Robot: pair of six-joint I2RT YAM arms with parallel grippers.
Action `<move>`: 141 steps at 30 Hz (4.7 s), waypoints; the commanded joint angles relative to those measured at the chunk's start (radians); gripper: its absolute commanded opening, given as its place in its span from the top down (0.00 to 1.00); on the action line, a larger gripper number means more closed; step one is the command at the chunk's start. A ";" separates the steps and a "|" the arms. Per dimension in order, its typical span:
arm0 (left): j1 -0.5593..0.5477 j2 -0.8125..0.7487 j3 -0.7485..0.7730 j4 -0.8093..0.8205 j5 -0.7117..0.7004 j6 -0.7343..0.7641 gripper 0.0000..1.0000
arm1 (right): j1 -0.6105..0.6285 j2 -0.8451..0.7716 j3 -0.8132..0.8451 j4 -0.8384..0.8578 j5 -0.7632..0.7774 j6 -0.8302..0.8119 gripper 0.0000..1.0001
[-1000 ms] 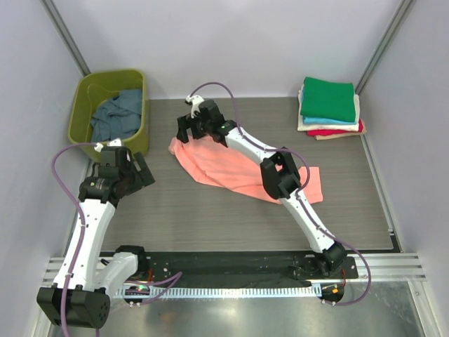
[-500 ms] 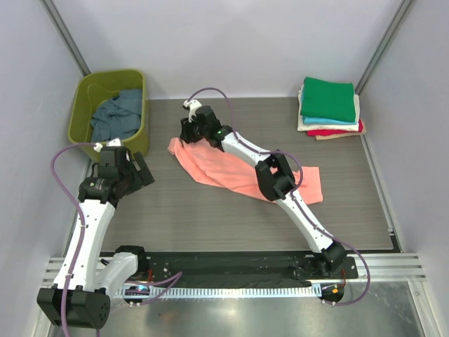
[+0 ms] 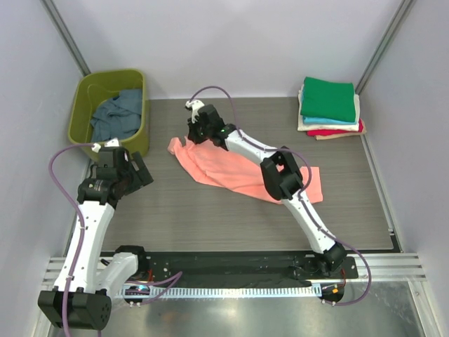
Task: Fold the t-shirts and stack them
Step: Flatten the tshirt out
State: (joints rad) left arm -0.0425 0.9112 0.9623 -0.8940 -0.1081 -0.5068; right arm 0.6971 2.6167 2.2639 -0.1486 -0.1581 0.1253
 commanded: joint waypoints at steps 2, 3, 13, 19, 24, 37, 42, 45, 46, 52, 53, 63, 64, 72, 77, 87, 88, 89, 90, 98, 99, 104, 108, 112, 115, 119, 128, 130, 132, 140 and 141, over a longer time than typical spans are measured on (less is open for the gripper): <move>0.010 -0.015 -0.002 0.030 0.005 0.022 0.17 | 0.012 -0.404 -0.047 0.000 0.015 -0.094 0.99; 0.009 -0.014 -0.002 0.029 0.005 0.022 0.17 | 0.013 -0.458 -0.078 -0.005 0.020 -0.110 0.99; 0.007 -0.009 0.004 0.029 0.024 0.022 0.17 | 0.028 -1.338 -1.067 0.231 0.547 -0.202 0.99; -0.016 0.043 0.041 0.032 0.027 -0.044 0.19 | 0.025 -1.658 -1.490 0.187 0.836 -0.026 0.99; -0.183 0.165 0.078 0.095 -0.062 -0.137 0.21 | 0.024 -1.825 -1.684 0.075 0.987 0.287 0.99; -0.267 0.647 0.297 0.323 -0.245 -0.279 0.21 | 0.024 -2.053 -1.797 -0.132 1.074 0.547 0.99; -0.180 0.876 0.455 0.342 -0.211 -0.294 0.22 | 0.024 -2.083 -1.793 -0.156 1.016 0.534 0.99; -0.148 0.981 0.518 0.345 -0.203 -0.295 0.23 | 0.024 -2.061 -1.785 -0.167 0.968 0.554 0.99; -0.140 1.006 0.535 0.345 -0.202 -0.297 0.23 | 0.024 -2.058 -1.787 -0.167 0.959 0.557 0.99; -0.120 1.155 0.667 0.331 -0.174 -0.288 0.27 | 0.024 -2.032 -1.788 -0.166 0.939 0.567 0.99; -0.120 1.166 0.682 0.329 -0.176 -0.288 0.27 | 0.024 -2.029 -1.787 -0.167 0.940 0.567 0.99; -0.122 1.226 0.667 0.328 -0.162 -0.302 0.41 | 0.024 -1.962 -1.762 -0.155 0.950 0.556 0.99; -0.122 1.223 0.659 0.333 -0.157 -0.303 0.41 | 0.024 -1.959 -1.761 -0.157 0.948 0.556 0.99; -0.120 1.197 0.576 0.389 -0.143 -0.303 0.74 | 0.024 -1.956 -1.773 -0.155 0.940 0.566 0.99; -0.122 1.164 0.583 0.382 -0.137 -0.294 1.00 | 0.024 -1.943 -1.756 -0.155 0.940 0.560 0.99; -0.120 0.798 0.441 0.379 -0.211 -0.299 1.00 | 0.024 -1.974 -1.635 -0.155 0.983 0.475 0.99; -0.122 0.770 0.425 0.372 -0.206 -0.299 1.00 | 0.025 -1.979 -1.612 -0.158 0.985 0.461 0.99; -0.122 0.712 0.418 0.366 -0.206 -0.302 1.00 | 0.024 -1.982 -1.600 -0.157 0.988 0.456 0.99; -0.122 0.686 0.409 0.356 -0.208 -0.302 1.00 | 0.024 -1.983 -1.588 -0.161 0.988 0.448 0.99; -0.120 0.430 0.366 0.285 -0.231 -0.282 1.00 | 0.024 -2.026 -1.486 -0.166 1.028 0.379 0.99; -0.122 0.395 0.366 0.268 -0.231 -0.279 1.00 | 0.024 -2.031 -1.477 -0.166 1.028 0.376 0.99; -0.122 0.289 0.380 0.216 -0.248 -0.251 1.00 | 0.024 -2.043 -1.414 -0.169 1.029 0.343 0.99; -0.120 0.204 0.423 0.156 -0.257 -0.217 1.00 | 0.024 -2.067 -1.331 -0.170 1.034 0.289 0.99; -0.120 0.098 0.460 0.138 -0.274 -0.171 1.00 | 0.024 -2.103 -1.261 -0.172 1.026 0.245 0.99; -0.122 0.025 0.505 0.112 -0.304 -0.141 1.00 | 0.024 -2.126 -1.213 -0.164 0.999 0.212 0.99; -0.122 -0.037 0.582 0.078 -0.311 -0.095 1.00 | 0.024 -2.155 -1.163 -0.129 0.884 0.122 0.99; -0.120 -0.138 0.753 0.112 -0.268 0.031 1.00 | 0.024 -2.135 -0.959 -0.109 0.628 0.021 0.99; -0.120 -0.133 0.792 0.119 -0.254 0.053 1.00 | 0.024 -2.120 -0.913 -0.094 0.592 -0.006 0.99; -0.122 -0.124 0.831 0.136 -0.234 0.082 1.00 | 0.022 -2.104 -0.886 -0.054 0.580 -0.024 0.99; -0.122 0.229 1.130 -0.018 -0.268 0.096 1.00 | 0.022 -1.742 -0.669 0.011 0.936 -0.218 0.99; -0.122 0.280 1.206 -0.049 -0.268 0.090 1.00 | 0.024 -1.680 -0.650 0.012 0.972 -0.240 0.99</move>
State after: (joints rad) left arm -0.1696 1.0027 2.0731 -0.8490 -0.3443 -0.4435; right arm 0.7197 0.7334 1.5787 -0.1734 0.5949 0.0177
